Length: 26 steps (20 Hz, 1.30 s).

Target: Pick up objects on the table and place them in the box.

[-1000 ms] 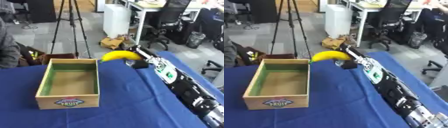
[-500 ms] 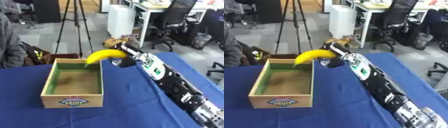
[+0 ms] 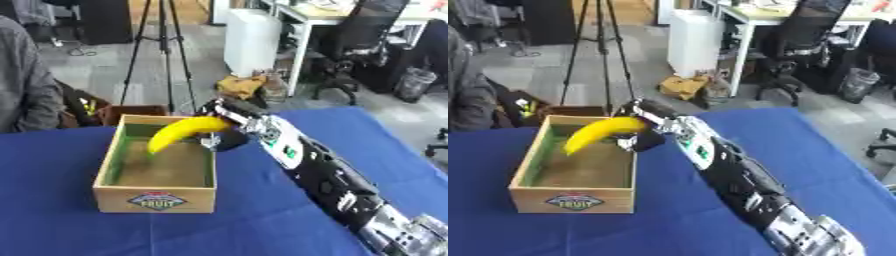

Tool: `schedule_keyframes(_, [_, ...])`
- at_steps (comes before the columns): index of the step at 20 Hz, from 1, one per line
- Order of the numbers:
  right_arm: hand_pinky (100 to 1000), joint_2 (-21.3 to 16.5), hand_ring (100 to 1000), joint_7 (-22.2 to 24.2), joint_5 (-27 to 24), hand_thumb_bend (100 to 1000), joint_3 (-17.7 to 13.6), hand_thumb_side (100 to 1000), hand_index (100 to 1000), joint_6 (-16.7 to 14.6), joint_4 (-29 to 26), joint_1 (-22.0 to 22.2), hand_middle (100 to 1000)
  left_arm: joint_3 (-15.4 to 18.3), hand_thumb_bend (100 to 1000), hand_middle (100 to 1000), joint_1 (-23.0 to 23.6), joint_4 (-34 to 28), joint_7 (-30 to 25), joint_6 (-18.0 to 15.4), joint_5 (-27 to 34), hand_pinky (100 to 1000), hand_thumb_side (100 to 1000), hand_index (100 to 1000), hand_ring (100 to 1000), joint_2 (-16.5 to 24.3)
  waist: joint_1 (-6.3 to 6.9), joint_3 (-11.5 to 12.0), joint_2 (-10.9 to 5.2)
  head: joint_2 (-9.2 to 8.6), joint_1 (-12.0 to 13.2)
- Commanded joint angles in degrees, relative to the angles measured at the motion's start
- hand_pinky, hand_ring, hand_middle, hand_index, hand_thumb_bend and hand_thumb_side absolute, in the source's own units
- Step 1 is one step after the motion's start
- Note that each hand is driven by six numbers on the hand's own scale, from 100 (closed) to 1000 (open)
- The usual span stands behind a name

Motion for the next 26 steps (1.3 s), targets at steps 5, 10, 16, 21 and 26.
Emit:
schedule_keyframes(5, [721, 0.02, 837, 0.00, 2.15, 100, 0.26, 494, 620, -1.49, 0.63, -0.97, 617, -0.77, 227, 434, -1.28, -1.41, -0.70, 0.15, 0.54, 717, 957, 616, 600, -0.15, 0.38, 0.93, -0.58, -0.99, -0.21])
schedule_keyframes(10, [723, 1.42, 851, 0.21, 4.72, 100, 0.64, 502, 637, -2.49, 2.04, -0.72, 634, -1.66, 228, 434, -2.09, -1.49, -1.55, 0.58, 1.15, 716, 958, 615, 601, -0.90, 0.44, 2.94, -0.27, -1.30, -0.81])
schedule_keyframes(16, [729, 2.12, 874, -0.35, 6.95, 100, 0.76, 524, 643, -3.96, 2.59, -0.63, 673, -1.87, 229, 434, -2.23, -1.54, -1.84, 0.78, 1.24, 715, 960, 615, 601, -1.12, 0.31, 3.22, -0.06, -1.45, -0.82])
schedule_keyframes(21, [751, 2.28, 934, -0.59, 8.34, 100, 0.83, 589, 687, -4.86, 2.86, -0.45, 771, -1.92, 230, 433, -2.27, -1.57, -1.89, 0.87, 1.24, 714, 960, 615, 601, -1.17, 0.25, 3.08, -0.02, -1.53, -0.78])
schedule_keyframes(26, [883, 2.44, 1000, 1.34, 9.61, 100, 1.06, 727, 834, -6.06, 3.35, -0.20, 991, -1.98, 230, 433, -2.33, -1.59, -1.93, 0.93, 1.28, 714, 959, 615, 602, -1.21, 0.26, 2.92, -0.10, -1.61, -0.82])
